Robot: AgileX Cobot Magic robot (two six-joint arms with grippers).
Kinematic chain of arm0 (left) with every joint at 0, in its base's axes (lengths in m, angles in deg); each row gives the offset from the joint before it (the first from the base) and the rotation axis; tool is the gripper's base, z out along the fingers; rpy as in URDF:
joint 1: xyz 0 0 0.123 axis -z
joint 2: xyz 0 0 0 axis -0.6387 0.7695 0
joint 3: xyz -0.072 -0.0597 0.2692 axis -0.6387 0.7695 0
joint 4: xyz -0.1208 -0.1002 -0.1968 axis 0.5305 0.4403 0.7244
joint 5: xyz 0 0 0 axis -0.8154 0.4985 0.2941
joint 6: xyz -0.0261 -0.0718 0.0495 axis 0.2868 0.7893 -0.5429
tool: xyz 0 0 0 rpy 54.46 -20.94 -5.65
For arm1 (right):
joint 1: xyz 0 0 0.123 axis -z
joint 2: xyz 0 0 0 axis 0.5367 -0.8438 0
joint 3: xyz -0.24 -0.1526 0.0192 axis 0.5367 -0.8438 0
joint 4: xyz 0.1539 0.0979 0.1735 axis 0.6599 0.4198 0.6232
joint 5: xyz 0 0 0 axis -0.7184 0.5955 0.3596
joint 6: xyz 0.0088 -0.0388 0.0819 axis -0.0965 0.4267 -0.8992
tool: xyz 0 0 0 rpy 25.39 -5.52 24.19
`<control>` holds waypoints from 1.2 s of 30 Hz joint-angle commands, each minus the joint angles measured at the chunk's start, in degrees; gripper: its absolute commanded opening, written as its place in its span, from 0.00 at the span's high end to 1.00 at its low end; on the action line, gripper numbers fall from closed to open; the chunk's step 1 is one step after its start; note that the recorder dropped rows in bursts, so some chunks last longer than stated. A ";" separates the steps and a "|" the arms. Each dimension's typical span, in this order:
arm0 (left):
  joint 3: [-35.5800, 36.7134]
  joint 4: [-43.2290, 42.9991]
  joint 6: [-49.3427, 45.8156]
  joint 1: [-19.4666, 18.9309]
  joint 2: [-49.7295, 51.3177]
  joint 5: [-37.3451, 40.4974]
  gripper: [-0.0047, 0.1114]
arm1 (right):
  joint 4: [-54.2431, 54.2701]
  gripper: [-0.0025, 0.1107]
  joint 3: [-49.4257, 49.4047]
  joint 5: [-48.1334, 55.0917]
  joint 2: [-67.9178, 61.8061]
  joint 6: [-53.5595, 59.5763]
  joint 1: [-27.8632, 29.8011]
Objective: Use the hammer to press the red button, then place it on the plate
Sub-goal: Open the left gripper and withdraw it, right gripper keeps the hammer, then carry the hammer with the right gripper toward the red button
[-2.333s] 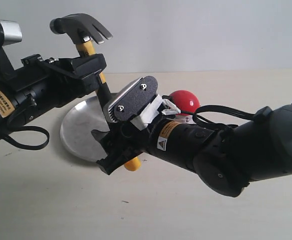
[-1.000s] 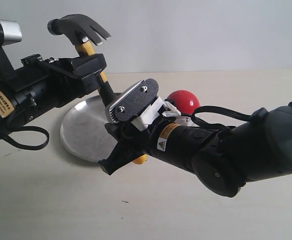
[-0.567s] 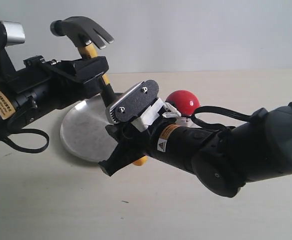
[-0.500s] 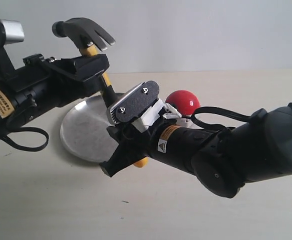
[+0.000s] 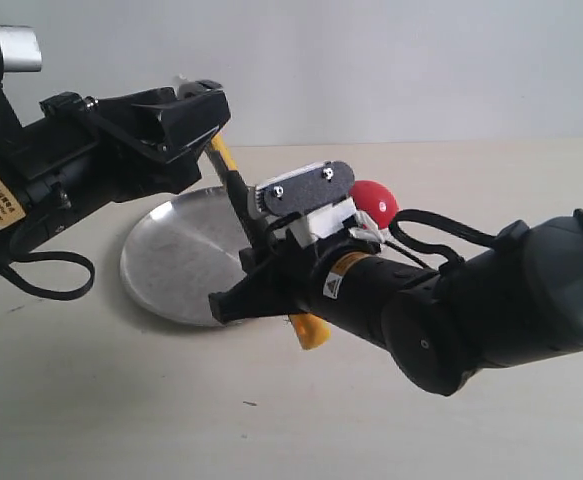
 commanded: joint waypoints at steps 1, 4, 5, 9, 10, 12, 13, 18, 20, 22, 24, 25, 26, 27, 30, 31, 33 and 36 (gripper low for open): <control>-0.41 -0.12 -4.16 -0.02 -0.88 2.37 0.45 | 4.55 0.98 0.34 -5.46 4.23 1.92 0.05; -0.41 0.03 -7.69 -0.28 -2.32 6.30 0.45 | 11.29 0.98 0.34 -5.58 7.84 7.88 0.05; -0.41 0.04 -8.51 -0.28 -3.31 7.67 0.45 | 13.91 0.98 0.34 -5.16 9.30 11.17 0.18; -0.41 0.04 -10.36 -0.28 -7.24 15.16 0.46 | 25.06 0.98 0.34 -1.03 15.30 26.28 0.80; -0.41 0.04 -11.03 -0.28 -8.18 17.05 0.49 | 28.19 0.98 0.34 -0.11 16.92 29.49 0.80; -0.41 0.04 -13.24 -0.28 -10.55 22.19 0.60 | 36.69 0.98 0.23 0.96 19.95 38.06 0.80; -0.41 0.04 -13.92 -0.28 -11.95 24.86 0.67 | 39.92 0.98 0.23 1.53 21.46 41.90 0.80; 0.67 0.22 -14.25 -0.28 -18.06 36.28 0.96 | 58.99 0.98 0.23 5.93 28.95 63.33 0.80; 4.86 0.22 -14.25 -0.28 -21.65 33.99 0.96 | 69.94 0.98 0.23 7.64 32.28 75.19 0.80; 10.86 0.53 -15.99 -2.15 -25.40 30.01 0.96 | 83.11 0.98 0.23 7.41 34.58 92.04 0.80; 17.52 4.41 -15.28 -6.82 -28.33 25.06 0.96 | 85.70 0.98 -0.81 6.44 35.91 100.06 0.80; 19.76 6.83 -15.28 -8.49 -29.27 23.70 0.96 | 85.70 0.98 -1.26 6.44 36.16 99.94 0.80; 23.77 9.61 -15.28 -11.17 -30.83 21.12 0.96 | 85.70 0.98 -2.14 4.93 36.16 99.94 0.80; 26.18 10.38 -14.77 -12.96 -31.98 19.59 0.96 | 85.70 0.98 -2.56 4.41 35.86 99.94 0.80; 29.51 10.51 -13.99 -14.08 -33.84 19.63 0.96 | 85.70 0.98 -2.70 3.34 34.39 101.06 0.80; 30.32 10.51 -13.99 -14.08 -33.83 19.75 0.96 | 85.70 0.98 -2.70 2.47 34.00 102.11 0.80; 31.27 10.51 -13.99 -14.08 -33.83 20.45 0.96 | 85.70 0.98 -2.70 -1.14 33.79 103.85 0.80; 31.68 10.51 -12.63 -14.08 -33.83 21.65 0.96 | 85.70 0.98 -2.70 -1.78 33.79 105.81 0.80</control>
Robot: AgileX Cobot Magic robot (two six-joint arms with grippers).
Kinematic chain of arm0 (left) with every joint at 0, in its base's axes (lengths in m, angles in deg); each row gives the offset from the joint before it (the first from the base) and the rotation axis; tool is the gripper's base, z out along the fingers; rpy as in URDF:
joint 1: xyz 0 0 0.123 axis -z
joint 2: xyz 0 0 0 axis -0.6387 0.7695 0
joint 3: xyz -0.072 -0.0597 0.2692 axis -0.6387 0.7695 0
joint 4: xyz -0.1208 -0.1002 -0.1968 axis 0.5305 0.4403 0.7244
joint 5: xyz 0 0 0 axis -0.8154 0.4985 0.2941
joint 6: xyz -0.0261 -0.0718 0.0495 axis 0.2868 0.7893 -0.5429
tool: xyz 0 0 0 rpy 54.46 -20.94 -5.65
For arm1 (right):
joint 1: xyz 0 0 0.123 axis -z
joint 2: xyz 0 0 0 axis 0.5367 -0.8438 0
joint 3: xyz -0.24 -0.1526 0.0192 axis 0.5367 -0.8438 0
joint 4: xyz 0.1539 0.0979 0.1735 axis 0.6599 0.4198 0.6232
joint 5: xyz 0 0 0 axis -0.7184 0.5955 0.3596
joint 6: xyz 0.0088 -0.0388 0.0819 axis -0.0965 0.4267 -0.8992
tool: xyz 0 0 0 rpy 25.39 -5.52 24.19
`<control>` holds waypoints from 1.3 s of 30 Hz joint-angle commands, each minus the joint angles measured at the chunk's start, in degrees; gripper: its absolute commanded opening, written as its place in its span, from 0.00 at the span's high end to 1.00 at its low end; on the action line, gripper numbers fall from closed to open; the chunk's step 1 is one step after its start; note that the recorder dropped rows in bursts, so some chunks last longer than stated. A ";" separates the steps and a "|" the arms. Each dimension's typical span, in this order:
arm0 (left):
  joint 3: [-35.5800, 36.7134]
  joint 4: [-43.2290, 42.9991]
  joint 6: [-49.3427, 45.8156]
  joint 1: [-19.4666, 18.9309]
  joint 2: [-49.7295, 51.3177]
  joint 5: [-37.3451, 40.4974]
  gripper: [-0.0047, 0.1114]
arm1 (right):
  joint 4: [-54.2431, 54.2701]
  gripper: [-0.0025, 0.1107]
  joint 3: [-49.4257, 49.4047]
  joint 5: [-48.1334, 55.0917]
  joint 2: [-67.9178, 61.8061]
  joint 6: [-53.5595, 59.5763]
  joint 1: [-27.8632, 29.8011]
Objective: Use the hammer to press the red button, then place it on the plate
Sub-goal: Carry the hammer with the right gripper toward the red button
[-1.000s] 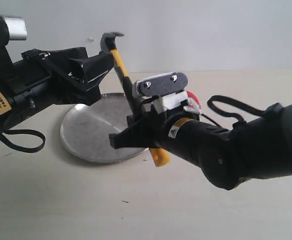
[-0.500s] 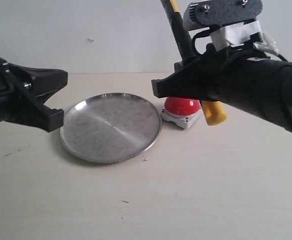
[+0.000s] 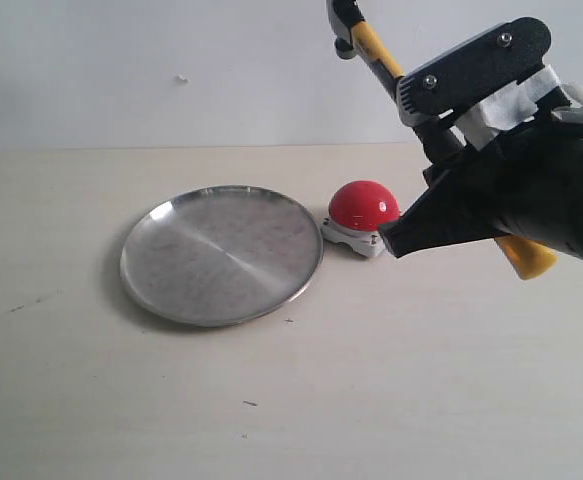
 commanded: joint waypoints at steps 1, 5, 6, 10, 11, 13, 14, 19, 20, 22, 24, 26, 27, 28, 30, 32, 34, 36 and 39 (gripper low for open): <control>0.43 0.45 1.20 -0.17 -0.50 0.83 0.96 | -2.05 0.98 0.52 -0.73 0.71 1.53 0.22; 0.43 0.45 1.20 -0.17 -0.50 1.12 0.96 | -2.05 0.98 0.52 2.38 0.71 1.53 0.22; 0.43 0.45 1.20 -0.17 -0.50 1.12 0.96 | -2.05 0.98 0.52 2.64 0.71 1.53 0.22; 0.43 0.45 1.20 -0.17 -0.50 1.12 0.96 | -2.05 0.98 0.52 3.13 0.71 1.53 0.22; 0.43 0.45 1.20 -0.17 -0.50 1.12 0.96 | -2.05 0.98 0.52 3.13 0.71 1.53 0.22; 0.43 0.45 1.20 -0.17 -0.50 1.12 0.96 | -2.05 0.98 0.52 3.13 0.71 1.53 0.22; 0.43 0.45 1.20 -0.17 -0.50 1.12 0.96 | -2.05 0.98 0.52 3.27 0.71 1.53 0.22; 0.43 0.45 1.20 -0.17 -0.50 1.12 0.96 | -2.05 0.98 0.52 4.75 0.71 1.53 0.08; 0.43 0.45 1.20 -0.17 -0.50 1.12 0.96 | -2.05 0.98 0.52 5.55 0.71 1.53 0.08; 0.43 0.45 1.20 -0.17 -0.50 1.12 0.96 | -2.05 0.98 0.52 7.51 0.71 1.53 0.08; 0.43 0.45 1.20 -0.17 -0.50 1.12 0.96 | -2.05 0.98 0.52 8.10 0.71 1.01 0.08; 0.43 0.45 1.20 -0.17 -0.50 1.12 0.96 | -5.77 0.98 0.40 8.50 0.71 -5.16 0.08; 0.43 0.45 1.20 -0.17 -0.50 1.12 0.96 | -9.27 0.98 0.14 8.60 0.71 -9.24 0.08; 0.43 0.45 1.20 -0.17 -0.50 1.12 0.96 | -14.82 0.98 -0.26 8.60 0.71 -15.81 0.08; 0.43 0.45 1.20 -0.17 -0.50 1.12 0.96 | -26.34 0.98 -1.63 8.73 1.04 -28.79 0.08; 0.43 0.45 1.20 -0.17 -0.50 1.12 0.96 | -37.98 0.98 -3.02 8.73 1.04 -43.02 0.08; 0.43 0.45 1.20 -0.17 -0.50 1.12 0.96 | -48.08 0.98 -4.69 7.23 1.04 -57.24 0.08; 0.43 0.45 1.20 -0.17 -0.50 1.12 0.96 | -53.58 0.98 -6.69 4.15 1.04 -67.75 0.08; 0.43 0.45 1.20 -0.17 -0.50 1.12 0.96 | -51.98 0.98 -9.92 1.34 1.04 -70.42 2.17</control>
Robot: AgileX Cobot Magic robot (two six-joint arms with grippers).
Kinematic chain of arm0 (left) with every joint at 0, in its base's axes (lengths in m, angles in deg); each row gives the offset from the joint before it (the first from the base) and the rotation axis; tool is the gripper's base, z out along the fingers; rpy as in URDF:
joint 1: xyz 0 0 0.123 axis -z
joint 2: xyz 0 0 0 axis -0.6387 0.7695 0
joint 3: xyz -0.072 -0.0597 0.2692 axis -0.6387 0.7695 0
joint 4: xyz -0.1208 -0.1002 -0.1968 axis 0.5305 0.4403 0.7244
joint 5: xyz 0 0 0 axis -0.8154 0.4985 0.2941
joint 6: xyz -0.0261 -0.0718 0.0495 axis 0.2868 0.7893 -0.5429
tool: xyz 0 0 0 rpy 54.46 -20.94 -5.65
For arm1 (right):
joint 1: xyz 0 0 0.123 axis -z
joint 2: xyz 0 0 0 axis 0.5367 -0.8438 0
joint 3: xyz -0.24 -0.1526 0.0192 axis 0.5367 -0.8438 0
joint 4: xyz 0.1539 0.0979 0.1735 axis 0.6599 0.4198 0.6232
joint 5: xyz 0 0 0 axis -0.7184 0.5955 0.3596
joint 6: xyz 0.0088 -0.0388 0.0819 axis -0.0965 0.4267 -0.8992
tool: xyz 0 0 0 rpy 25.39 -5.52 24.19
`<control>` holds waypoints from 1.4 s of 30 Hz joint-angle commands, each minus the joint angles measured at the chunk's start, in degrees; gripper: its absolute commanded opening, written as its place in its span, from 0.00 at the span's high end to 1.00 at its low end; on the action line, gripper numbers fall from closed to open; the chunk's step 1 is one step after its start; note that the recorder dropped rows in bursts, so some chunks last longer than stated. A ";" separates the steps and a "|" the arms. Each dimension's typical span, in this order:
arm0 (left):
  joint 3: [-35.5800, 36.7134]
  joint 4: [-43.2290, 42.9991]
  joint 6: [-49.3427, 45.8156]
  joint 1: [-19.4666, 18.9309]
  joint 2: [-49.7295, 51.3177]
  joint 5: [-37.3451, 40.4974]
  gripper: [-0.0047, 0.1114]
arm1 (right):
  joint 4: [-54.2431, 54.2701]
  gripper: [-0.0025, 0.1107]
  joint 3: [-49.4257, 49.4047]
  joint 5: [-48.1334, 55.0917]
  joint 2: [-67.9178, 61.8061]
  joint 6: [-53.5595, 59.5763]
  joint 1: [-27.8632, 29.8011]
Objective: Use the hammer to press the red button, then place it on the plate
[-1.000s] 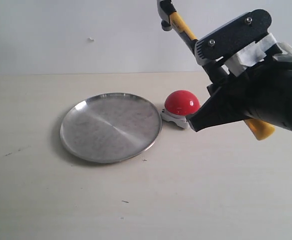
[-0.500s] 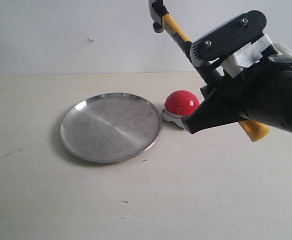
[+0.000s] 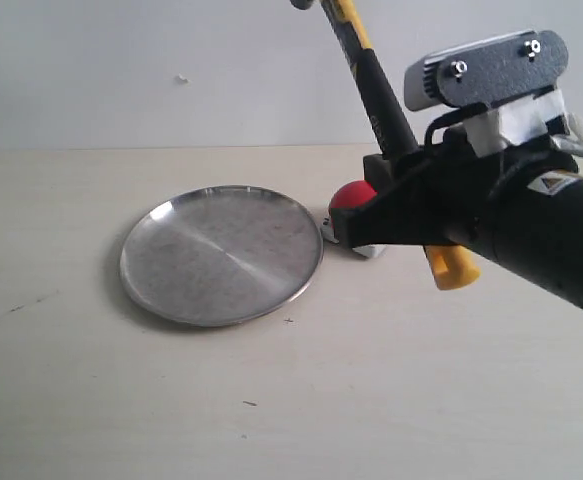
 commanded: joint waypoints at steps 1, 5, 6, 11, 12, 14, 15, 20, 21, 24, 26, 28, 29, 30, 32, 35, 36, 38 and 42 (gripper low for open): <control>0.19 0.45 0.33 -0.17 -0.50 -0.20 0.96 | -2.76 0.98 -4.19 -6.22 0.93 -9.20 3.52; 0.19 0.45 0.17 -0.17 -0.50 -0.22 0.96 | -5.02 0.98 -5.88 0.38 0.82 -10.05 8.68; 0.19 0.45 0.17 -0.17 -0.50 -0.22 0.96 | -6.58 0.98 -5.88 2.55 0.73 -11.58 9.80; 0.19 0.45 0.17 -0.17 -0.50 -0.22 0.96 | -34.66 0.98 -5.88 11.48 -0.72 -38.41 15.05; 0.19 0.45 0.17 -0.17 -0.50 -0.22 0.96 | -41.81 0.98 -5.63 12.94 -1.26 -45.80 16.18; 0.19 0.45 0.17 -0.17 -0.50 -0.22 0.96 | -50.59 0.98 -5.41 14.26 -2.66 -55.36 17.64; 0.19 0.45 0.17 -0.17 -0.50 -0.22 0.96 | -52.09 0.98 -5.41 14.26 -3.20 -56.48 18.18; 0.19 0.45 0.17 -0.17 -0.50 -0.22 0.96 | -52.09 0.98 -5.41 14.26 -4.85 -55.74 18.75; 0.19 0.45 0.17 -0.17 -0.50 -0.22 0.96 | -52.09 0.98 -5.41 14.13 -5.31 -55.47 18.75; 0.19 0.45 0.17 -0.17 -0.50 -0.22 0.96 | -52.09 0.98 -4.99 13.27 -6.75 -55.08 18.75; 0.19 0.45 0.18 -0.17 -0.50 -0.08 0.96 | -51.98 0.98 -4.18 13.39 -7.89 -55.08 18.75; 0.19 0.45 0.18 -0.17 -0.50 -0.08 0.96 | -51.34 0.98 -3.35 13.68 -8.93 -55.08 18.75; 0.19 0.45 0.18 -0.17 -0.50 -0.08 0.96 | -51.22 0.98 -2.86 13.81 -9.80 -55.08 18.75; 0.19 0.45 0.18 -0.17 -0.50 -0.08 0.96 | -51.22 0.98 -2.54 13.55 -10.37 -55.08 18.75; 0.19 0.45 0.18 -0.17 -0.50 -0.08 0.96 | -51.22 0.98 -0.88 13.17 -12.47 -55.08 18.75; 0.19 0.45 0.18 -0.17 -0.50 -0.08 0.96 | -50.79 0.98 1.40 13.17 -15.05 -53.69 18.75; 0.19 0.45 0.18 -0.17 -0.50 -0.08 0.96 | -50.51 0.98 1.65 13.06 -15.37 -53.65 18.75; 0.19 0.45 0.18 -0.17 -0.50 -0.08 0.96 | -48.67 0.98 1.99 12.54 -16.02 -51.45 18.75; 0.19 0.45 0.18 -0.17 -0.50 -0.08 0.96 | -28.86 0.98 1.99 12.03 -17.01 -33.74 18.75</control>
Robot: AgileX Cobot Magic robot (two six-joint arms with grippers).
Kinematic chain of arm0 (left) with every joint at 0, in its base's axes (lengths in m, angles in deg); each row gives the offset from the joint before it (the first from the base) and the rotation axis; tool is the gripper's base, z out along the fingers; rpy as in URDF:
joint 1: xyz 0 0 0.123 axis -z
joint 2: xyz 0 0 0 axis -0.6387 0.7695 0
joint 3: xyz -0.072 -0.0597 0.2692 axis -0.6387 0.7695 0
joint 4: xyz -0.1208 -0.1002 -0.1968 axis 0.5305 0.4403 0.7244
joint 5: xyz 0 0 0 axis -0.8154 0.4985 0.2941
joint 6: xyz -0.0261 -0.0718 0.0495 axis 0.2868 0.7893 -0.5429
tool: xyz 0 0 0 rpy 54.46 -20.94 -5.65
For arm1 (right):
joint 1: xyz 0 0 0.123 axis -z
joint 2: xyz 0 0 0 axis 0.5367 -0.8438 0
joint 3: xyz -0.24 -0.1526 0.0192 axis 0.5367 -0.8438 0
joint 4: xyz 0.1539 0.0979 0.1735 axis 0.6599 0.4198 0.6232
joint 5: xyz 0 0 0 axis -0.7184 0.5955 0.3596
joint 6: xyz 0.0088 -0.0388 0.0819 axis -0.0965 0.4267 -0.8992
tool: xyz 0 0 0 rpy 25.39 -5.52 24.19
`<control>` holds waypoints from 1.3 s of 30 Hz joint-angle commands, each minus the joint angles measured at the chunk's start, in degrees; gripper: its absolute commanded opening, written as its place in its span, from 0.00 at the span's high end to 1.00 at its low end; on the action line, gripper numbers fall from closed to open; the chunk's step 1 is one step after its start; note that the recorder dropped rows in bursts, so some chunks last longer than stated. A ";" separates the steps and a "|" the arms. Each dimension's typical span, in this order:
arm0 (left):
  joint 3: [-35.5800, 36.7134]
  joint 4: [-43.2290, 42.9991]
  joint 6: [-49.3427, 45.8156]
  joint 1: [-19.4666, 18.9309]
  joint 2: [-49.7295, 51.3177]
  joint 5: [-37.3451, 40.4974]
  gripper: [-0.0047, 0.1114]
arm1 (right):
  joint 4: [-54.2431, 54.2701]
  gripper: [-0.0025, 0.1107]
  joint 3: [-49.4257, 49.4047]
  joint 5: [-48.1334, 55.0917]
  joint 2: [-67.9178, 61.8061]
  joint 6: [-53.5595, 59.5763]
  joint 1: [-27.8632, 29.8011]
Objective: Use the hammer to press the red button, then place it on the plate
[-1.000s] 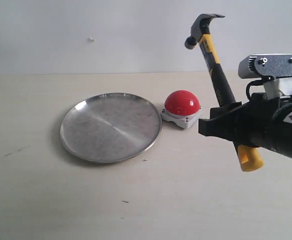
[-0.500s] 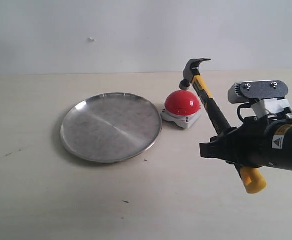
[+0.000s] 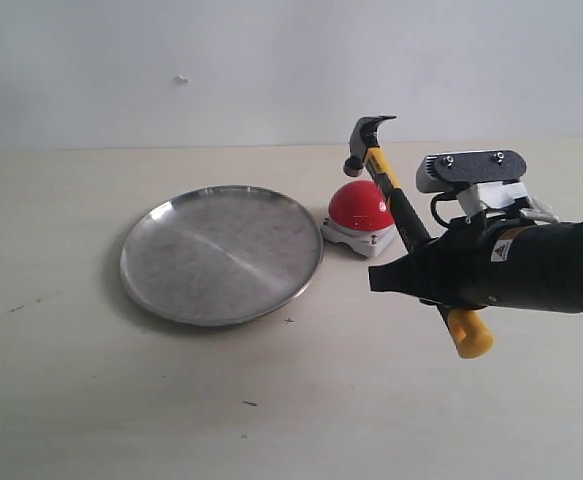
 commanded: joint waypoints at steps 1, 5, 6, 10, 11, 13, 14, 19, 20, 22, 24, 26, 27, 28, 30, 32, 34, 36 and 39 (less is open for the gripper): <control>0.19 0.45 0.18 -0.17 -0.50 -0.08 0.96 | 16.28 0.98 0.93 -5.69 0.09 15.77 0.32; 0.19 0.45 0.18 -0.17 -0.50 -0.08 0.96 | 18.93 0.98 0.82 -5.58 0.09 18.33 0.32; 0.19 0.45 0.18 -0.17 -0.50 -0.08 0.96 | 18.93 0.98 0.82 -5.58 0.09 18.33 0.32; 0.19 0.45 0.18 -0.17 -0.50 -0.08 0.96 | 18.67 0.98 0.82 -5.88 0.49 18.51 0.32; 0.19 0.45 0.18 -0.17 -0.50 -0.08 0.96 | 18.67 0.98 0.94 -6.01 1.13 19.03 0.32; 0.19 0.45 0.18 -0.17 -0.50 -0.08 0.96 | 18.77 0.98 1.52 -5.68 2.94 19.40 0.32; 0.19 0.45 0.18 -0.17 -0.50 -0.08 0.96 | 18.77 0.98 1.92 -5.03 4.22 19.54 0.32; 0.19 0.45 0.18 -0.17 -0.50 -0.08 0.96 | 18.77 0.98 5.44 -0.38 11.49 19.54 0.32; 0.19 0.45 0.18 -0.17 -0.50 -0.08 0.96 | 18.77 0.98 6.15 0.53 12.94 19.29 0.32; 0.19 0.45 0.18 -0.17 -0.50 -0.08 0.96 | 18.87 0.98 7.46 2.06 15.47 19.30 0.32; 0.19 0.45 0.18 -0.17 -0.50 -0.08 0.96 | 18.87 0.98 8.79 3.17 17.90 19.30 0.32; 0.19 0.45 0.18 -0.17 -0.50 -0.08 0.96 | 18.87 0.98 9.50 3.36 19.60 19.30 0.32; 0.19 0.45 0.18 -0.17 -0.50 -0.08 0.96 | 18.87 0.98 9.92 3.36 20.27 19.30 0.32; 0.19 0.45 0.18 -0.17 -0.50 -0.08 0.96 | 18.87 0.98 9.92 3.36 20.75 19.30 0.32; 0.19 0.45 0.18 -0.17 -0.50 -0.08 0.96 | 18.87 0.98 9.92 3.25 20.88 19.30 0.32; 0.19 0.45 0.18 -0.17 -0.50 -0.08 0.96 | 18.87 0.98 9.92 3.25 20.29 19.56 0.32; 0.19 0.45 0.18 -0.17 -0.50 -0.08 0.96 | 18.87 0.98 9.92 4.16 19.18 19.78 0.32; 0.19 0.45 0.18 -0.17 -0.50 -0.08 0.96 | 18.87 0.98 9.92 5.27 17.54 19.78 0.32; 0.19 0.45 0.18 -0.17 -0.50 -0.08 0.96 | 18.87 0.98 9.92 6.00 13.93 19.78 0.32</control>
